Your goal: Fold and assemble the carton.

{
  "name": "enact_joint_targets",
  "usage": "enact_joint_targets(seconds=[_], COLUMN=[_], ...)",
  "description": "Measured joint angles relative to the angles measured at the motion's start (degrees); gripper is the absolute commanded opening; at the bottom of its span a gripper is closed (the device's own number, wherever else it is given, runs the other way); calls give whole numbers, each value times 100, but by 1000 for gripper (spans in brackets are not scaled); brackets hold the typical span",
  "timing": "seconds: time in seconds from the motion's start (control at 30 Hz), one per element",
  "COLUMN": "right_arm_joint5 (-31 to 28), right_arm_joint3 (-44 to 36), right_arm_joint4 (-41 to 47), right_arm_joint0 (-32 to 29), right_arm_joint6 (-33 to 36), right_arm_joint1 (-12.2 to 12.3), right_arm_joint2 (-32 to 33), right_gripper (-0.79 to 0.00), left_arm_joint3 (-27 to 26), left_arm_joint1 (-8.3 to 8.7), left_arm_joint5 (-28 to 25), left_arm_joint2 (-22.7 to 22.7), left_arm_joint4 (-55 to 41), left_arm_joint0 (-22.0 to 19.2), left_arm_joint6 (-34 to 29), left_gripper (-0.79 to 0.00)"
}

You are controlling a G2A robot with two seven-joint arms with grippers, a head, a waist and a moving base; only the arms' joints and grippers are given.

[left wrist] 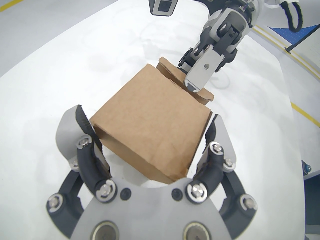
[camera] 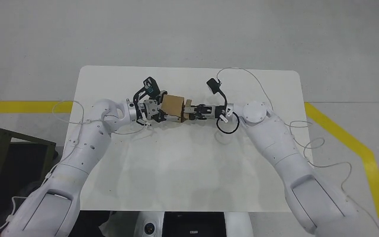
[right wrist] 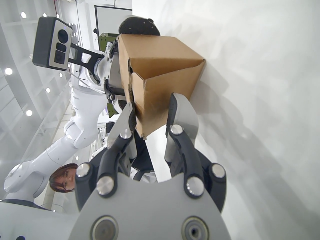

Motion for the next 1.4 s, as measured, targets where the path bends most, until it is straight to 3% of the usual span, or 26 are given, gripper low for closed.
enact_joint_targets(seconds=[0.47, 0.6, 0.77, 0.97, 1.1, 1.3, 1.4], right_arm_joint5=[17, -60, -273, -421, -390, -344, -304], right_arm_joint3=[36, 89, 179, 143, 11, -166, -264], right_arm_joint4=[-178, -189, -190, -222, -229, -225, -293], right_arm_joint0=[148, 191, 214, 190, 129, -10, -83], right_arm_joint6=[-72, -23, -31, -15, 52, -2, -122], right_arm_joint1=[-96, -129, -128, -60, -1, 77, 126], right_arm_joint2=[-104, -135, -87, 58, 162, 319, 411], right_gripper=[-591, -557, -459, -505, -483, -551, -699], left_arm_joint3=[-59, -61, -53, -45, -35, -25, -18], left_arm_joint1=[5, 5, 4, 5, 4, 1, 1], left_arm_joint5=[-13, -20, -18, -14, -17, 5, 1], left_arm_joint2=[-7, -4, 3, 1, 3, 7, 6], left_arm_joint4=[-19, -44, -43, -37, -41, -39, -38], left_arm_joint0=[36, 38, 46, 40, 32, 22, 16], left_arm_joint6=[-28, -59, -82, -95, -98, -107, -105], left_gripper=[0, 0, 0, 0, 0, 0, 0])
